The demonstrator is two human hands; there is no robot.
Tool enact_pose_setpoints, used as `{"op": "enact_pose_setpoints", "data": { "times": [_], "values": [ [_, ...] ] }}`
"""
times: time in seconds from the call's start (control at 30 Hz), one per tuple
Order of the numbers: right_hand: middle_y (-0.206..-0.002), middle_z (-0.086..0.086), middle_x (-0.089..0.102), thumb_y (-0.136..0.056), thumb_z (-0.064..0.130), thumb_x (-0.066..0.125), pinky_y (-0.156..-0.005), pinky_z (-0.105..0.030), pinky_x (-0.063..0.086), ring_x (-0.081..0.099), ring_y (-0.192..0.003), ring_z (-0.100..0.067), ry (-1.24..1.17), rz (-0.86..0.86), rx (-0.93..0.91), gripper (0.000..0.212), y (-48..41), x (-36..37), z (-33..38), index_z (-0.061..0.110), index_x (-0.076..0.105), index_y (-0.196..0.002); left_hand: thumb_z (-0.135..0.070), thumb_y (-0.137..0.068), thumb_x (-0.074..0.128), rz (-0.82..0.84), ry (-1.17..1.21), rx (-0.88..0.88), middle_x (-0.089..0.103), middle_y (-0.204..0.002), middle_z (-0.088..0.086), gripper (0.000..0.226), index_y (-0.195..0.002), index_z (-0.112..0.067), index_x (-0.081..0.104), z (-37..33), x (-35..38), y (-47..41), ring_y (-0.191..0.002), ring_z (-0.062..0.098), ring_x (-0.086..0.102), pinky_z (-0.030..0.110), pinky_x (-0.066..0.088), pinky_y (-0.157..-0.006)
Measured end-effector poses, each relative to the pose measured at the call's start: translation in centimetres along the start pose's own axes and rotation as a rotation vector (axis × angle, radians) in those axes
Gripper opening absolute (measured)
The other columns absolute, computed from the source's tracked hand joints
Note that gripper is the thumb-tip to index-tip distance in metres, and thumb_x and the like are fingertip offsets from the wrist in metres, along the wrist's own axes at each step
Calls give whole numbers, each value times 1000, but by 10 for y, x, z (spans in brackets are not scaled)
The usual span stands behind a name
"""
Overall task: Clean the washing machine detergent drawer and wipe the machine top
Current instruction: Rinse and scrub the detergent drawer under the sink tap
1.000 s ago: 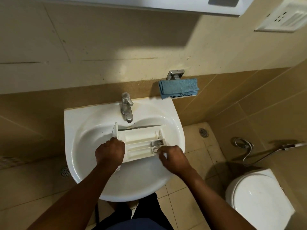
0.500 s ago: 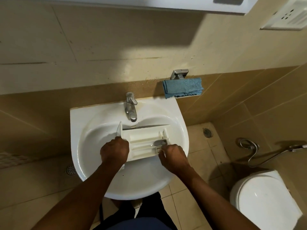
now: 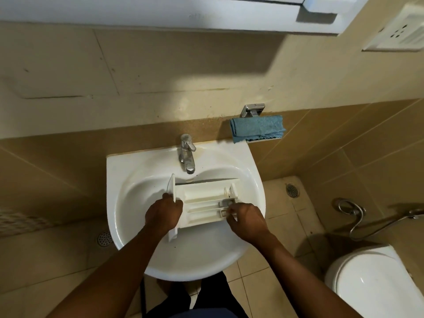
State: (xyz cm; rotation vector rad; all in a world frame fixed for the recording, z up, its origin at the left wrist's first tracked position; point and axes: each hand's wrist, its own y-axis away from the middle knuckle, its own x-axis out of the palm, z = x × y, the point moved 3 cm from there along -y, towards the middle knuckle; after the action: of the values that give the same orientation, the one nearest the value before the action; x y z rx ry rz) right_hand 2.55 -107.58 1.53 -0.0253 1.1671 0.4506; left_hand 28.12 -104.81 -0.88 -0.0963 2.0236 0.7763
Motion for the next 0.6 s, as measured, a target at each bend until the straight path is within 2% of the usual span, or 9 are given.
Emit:
{"op": "enact_pose_setpoints", "data": {
  "times": [0.07,0.2,0.27,0.37,0.43,0.53,0.6],
  "values": [
    [-98,6,77,-93,22,64,-78,-19,52,69,-82,-11,-139,-19,84,15,-1,-5,-8,19,78,-98,-37,-104,38,37,5,39,69,-114,18,39,-117,-5,56,2,0,-5,-102,37,66,36,48,-84],
    [-88,8,77,-92,12,64,-68,0,38,63,-75,-2,-261,-221,221,17,0,-18,-23,18,79,-90,-31,-103,42,-46,-14,101,68,-112,16,33,-113,-4,58,4,-2,2,-102,34,65,36,48,-84],
    [-90,7,77,-93,12,63,-69,4,37,62,-76,0,-313,-279,303,17,0,-23,-30,16,80,-93,-32,-102,45,-105,9,111,66,-110,13,32,-113,-4,57,7,-2,10,-98,33,66,38,50,-82],
    [-97,6,76,-95,11,61,-71,6,34,62,-84,-2,-368,-275,369,20,-4,-24,-34,15,80,-100,-33,-99,50,-195,16,109,64,-105,13,33,-112,-3,56,13,-4,23,-88,34,67,40,54,-74],
    [-101,6,75,-95,10,60,-78,-2,41,63,-89,-4,-393,-254,371,22,-8,-21,-31,14,79,-105,-32,-97,54,-235,21,96,63,-104,15,35,-113,0,56,14,-9,29,-86,36,67,42,55,-71],
    [-105,3,76,-96,11,59,-92,-28,55,69,-94,-14,-439,-209,392,21,-15,-12,-28,15,77,-107,-34,-93,61,-258,17,77,62,-105,17,44,-117,2,55,16,-16,36,-87,36,67,42,55,-68],
    [-105,1,76,-96,12,59,-95,-35,57,71,-96,-18,-452,-169,407,21,-20,-7,-24,16,77,-107,-38,-90,64,-268,3,75,60,-106,16,49,-119,1,54,18,-21,38,-89,34,66,40,54,-68]
  ]
}}
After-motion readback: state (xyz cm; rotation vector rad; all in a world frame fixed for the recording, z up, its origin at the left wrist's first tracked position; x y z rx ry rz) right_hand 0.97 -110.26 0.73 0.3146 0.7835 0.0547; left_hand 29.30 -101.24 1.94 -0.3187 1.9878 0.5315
